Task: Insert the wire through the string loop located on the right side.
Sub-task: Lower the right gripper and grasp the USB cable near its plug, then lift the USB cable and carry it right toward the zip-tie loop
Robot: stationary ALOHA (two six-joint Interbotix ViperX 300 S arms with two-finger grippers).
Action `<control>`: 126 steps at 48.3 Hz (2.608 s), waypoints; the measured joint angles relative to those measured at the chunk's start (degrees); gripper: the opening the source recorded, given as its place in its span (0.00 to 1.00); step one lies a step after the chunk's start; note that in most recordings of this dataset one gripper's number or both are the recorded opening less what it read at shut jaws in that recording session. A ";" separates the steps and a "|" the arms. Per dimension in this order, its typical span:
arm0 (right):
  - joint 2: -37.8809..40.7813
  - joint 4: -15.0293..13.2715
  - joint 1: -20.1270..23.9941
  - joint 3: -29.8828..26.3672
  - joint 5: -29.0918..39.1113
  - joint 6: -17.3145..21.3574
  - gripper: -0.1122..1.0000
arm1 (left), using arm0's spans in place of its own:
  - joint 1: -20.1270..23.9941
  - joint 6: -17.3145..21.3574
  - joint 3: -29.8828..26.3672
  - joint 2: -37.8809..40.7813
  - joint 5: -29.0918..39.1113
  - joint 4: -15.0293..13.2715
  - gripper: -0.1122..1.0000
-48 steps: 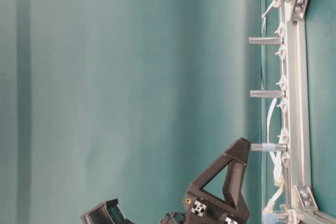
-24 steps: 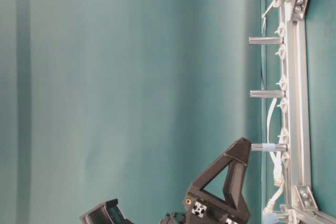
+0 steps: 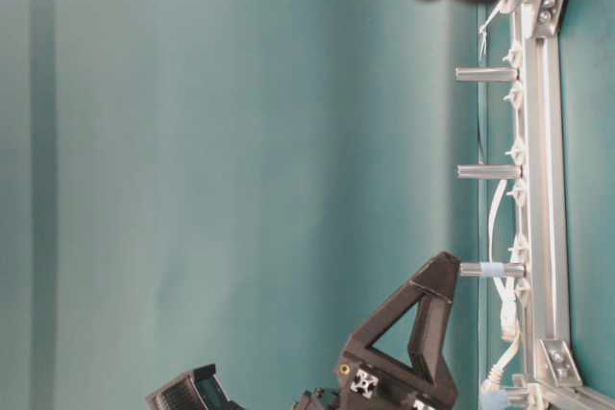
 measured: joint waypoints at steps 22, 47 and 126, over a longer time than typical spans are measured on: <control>-4.83 0.18 -2.02 0.18 4.39 -2.11 0.23 | -0.09 0.00 0.00 0.00 0.18 0.00 0.78; -5.71 0.09 -2.55 0.00 7.38 -2.29 0.23 | -0.26 0.00 0.00 0.00 2.02 0.00 0.78; -46.49 0.09 0.97 37.35 13.45 -2.29 0.23 | -0.79 0.09 -2.55 0.00 5.27 0.00 0.78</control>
